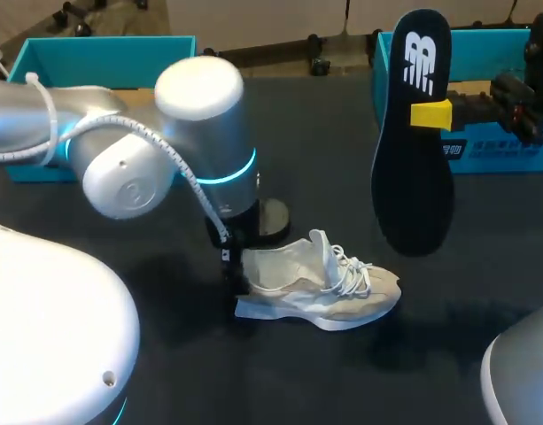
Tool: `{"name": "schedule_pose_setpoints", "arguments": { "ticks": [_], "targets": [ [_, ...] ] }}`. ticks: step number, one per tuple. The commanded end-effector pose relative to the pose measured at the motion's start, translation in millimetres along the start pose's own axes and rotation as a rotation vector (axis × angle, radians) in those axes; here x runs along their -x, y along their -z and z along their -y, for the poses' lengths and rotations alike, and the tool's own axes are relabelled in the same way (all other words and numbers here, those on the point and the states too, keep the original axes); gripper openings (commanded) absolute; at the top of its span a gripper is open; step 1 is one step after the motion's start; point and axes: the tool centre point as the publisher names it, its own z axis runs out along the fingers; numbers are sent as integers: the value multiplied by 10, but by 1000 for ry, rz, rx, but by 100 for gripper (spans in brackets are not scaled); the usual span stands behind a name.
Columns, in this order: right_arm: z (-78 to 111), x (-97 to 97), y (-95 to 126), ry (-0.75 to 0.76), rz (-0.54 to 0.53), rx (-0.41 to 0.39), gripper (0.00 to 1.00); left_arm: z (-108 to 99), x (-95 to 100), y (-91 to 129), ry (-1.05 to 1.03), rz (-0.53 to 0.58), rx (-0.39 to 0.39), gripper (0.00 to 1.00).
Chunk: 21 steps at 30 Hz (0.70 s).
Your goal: Take the shoe out of the shoebox, open the shoe tongue, remove and reinsert the insole, then place the shoe into the shoebox
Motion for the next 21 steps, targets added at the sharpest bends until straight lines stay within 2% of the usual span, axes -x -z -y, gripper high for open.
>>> {"name": "schedule_pose_setpoints", "arguments": {
  "ticks": [1, 5, 9, 16, 21],
  "targets": [
    [-11, 16, -15, -1, -1, -3, 0, -24, -28, 236, 1, 9, -15, 100],
    [-11, 16, -15, -1, -1, -3, 0, 29, -28, 379, -13, 35, -33, 100],
    [-11, 16, -15, -1, -1, -3, 0, 164, 50, 412, -26, 48, -42, 100],
    [-11, 16, -15, -1, -1, -3, 0, 423, 295, 311, -37, 64, -40, 100],
    [-11, 16, -15, -1, -1, -3, 0, 614, 455, 190, -41, 31, -43, 100]
  ]
}}
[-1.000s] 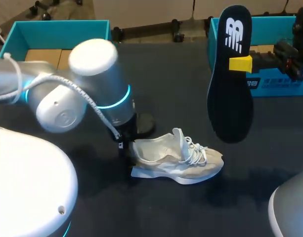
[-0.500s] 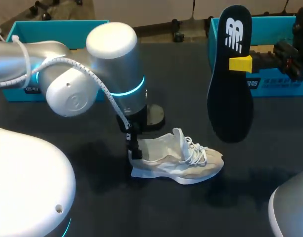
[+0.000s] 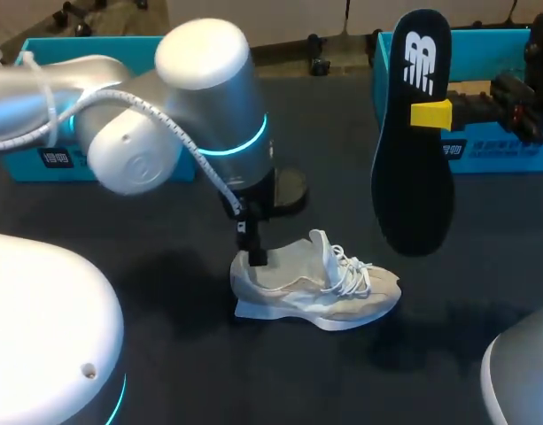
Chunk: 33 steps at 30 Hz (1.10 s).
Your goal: Take the shoe out of the shoebox, open the shoe tongue, remove and reinsert the insole, then place the shoe into the shoebox
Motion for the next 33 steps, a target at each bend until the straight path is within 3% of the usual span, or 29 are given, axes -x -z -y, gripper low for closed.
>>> {"name": "schedule_pose_setpoints", "arguments": {
  "ticks": [1, 14, 17, 21, 24, 26, 33],
  "targets": [
    [-10, 16, -16, -1, -1, -3, 0, 248, 174, -264, -2, -38, 25, 100],
    [-10, 16, -16, -1, -1, -3, 0, 412, 47, -608, 19, -33, 91, 100],
    [-10, 16, -16, -1, -1, -3, 0, 419, 58, -654, 36, -37, 89, 83],
    [-10, 16, -16, -1, -1, -3, 0, 421, 60, -682, 45, -34, 87, 78],
    [-10, 16, -16, -1, -1, -3, 0, 427, 67, -699, 50, -39, 81, 45],
    [-10, 16, -16, -1, -1, -3, 0, 426, 72, -710, 54, -42, 79, 0],
    [-10, 16, -16, -1, -1, -3, 0, 410, 68, -702, 50, -49, 69, 0]
  ]
}}
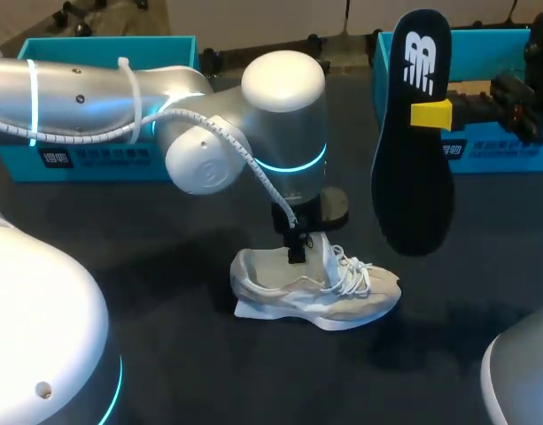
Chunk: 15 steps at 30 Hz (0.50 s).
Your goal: Take the shoe out of the shoebox, open the shoe tongue, remove and reinsert the insole, then place the shoe into the shoebox
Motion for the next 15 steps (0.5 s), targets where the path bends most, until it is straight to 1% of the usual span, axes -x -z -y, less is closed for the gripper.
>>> {"name": "schedule_pose_setpoints", "arguments": {
  "ticks": [1, 6, 7, 9, 11, 15],
  "targets": [
    [-10, 15, -16, -1, -1, -3, 0, -32, -6, 14, -10, -4, -8, 0],
    [-10, 15, -16, -1, -1, -3, 0, -52, -13, 113, -31, -3, -20, 0],
    [-10, 15, -16, -1, -1, -3, 0, -62, -11, 152, -47, -17, -32, 0],
    [-10, 15, -16, -1, -1, -3, 0, -79, -8, 222, -73, 5, -36, 0],
    [-10, 15, -16, -1, -1, -3, 0, -96, -11, 303, -112, -1, -45, 0],
    [-10, 15, -16, -1, -1, -3, 0, -114, -22, 454, -209, 26, -46, 0]
  ]
}}
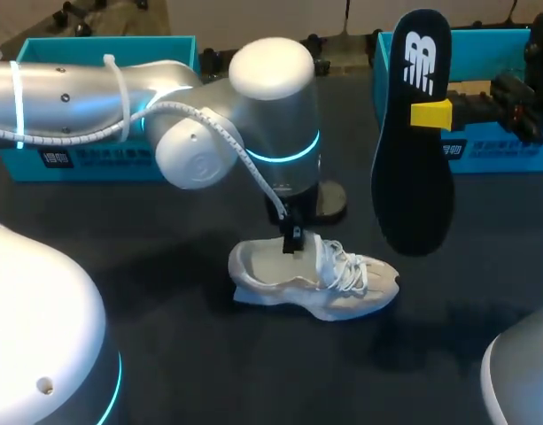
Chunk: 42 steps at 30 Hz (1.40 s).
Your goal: Take the shoe out of the shoebox, open the shoe tongue, remove and reinsert the insole, then place the shoe into the shoebox
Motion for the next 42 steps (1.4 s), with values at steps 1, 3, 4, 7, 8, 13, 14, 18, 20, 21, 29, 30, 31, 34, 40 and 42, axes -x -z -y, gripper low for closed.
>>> {"name": "schedule_pose_setpoints", "arguments": {
  "ticks": [1, 3, 4, 7, 8, 13, 14, 18, 20, 21, 29, 30, 31, 34, 40, 42],
  "targets": [
    [-9, 16, -16, -1, -1, -3, 0, -110, -66, 278, -105, 26, -9, 0],
    [-9, 16, -16, -1, -1, -3, 0, -115, -46, 325, -168, 36, -15, 0],
    [-9, 16, -16, -1, -1, -3, 0, -120, -32, 358, -223, 37, -20, 0],
    [-9, 16, -16, -1, -1, -3, 0, -116, -10, 423, -384, 47, -19, 0],
    [-9, 16, -16, -1, -1, -3, 0, -111, 1, 451, -454, 51, -22, 0],
    [-9, 16, -16, -1, -1, -3, 0, -98, 68, 566, -710, 57, -21, 0],
    [-9, 16, -16, -1, -1, -3, 0, -101, 79, 598, -815, 72, -31, 0],
    [-9, 16, -16, -1, -1, -3, 0, -90, 97, 618, -905, 136, -38, 0],
    [-9, 16, -16, -1, -1, -3, 0, -90, 97, 618, -905, 136, -38, 0],
    [-9, 16, -16, -1, -1, -3, 0, -90, 97, 618, -905, 136, -38, 0],
    [-9, 16, -16, -1, -1, -3, 0, -90, 97, 618, -905, 136, -38, 0],
    [-9, 16, -16, -1, -1, -3, 0, -90, 97, 618, -905, 136, -38, 0],
    [-9, 16, -16, -1, -1, -3, 0, -90, 97, 618, -905, 136, -38, 0],
    [-9, 16, -16, -1, -1, -3, 0, -54, 1, 618, -1022, 138, 3, 0],
    [-9, 16, -16, -1, -1, -3, 0, 25, -283, 681, -1148, 135, 58, 0],
    [-9, 16, -16, -1, -1, -3, 0, 27, -393, 680, -1177, 140, 81, 0]
  ]
}}
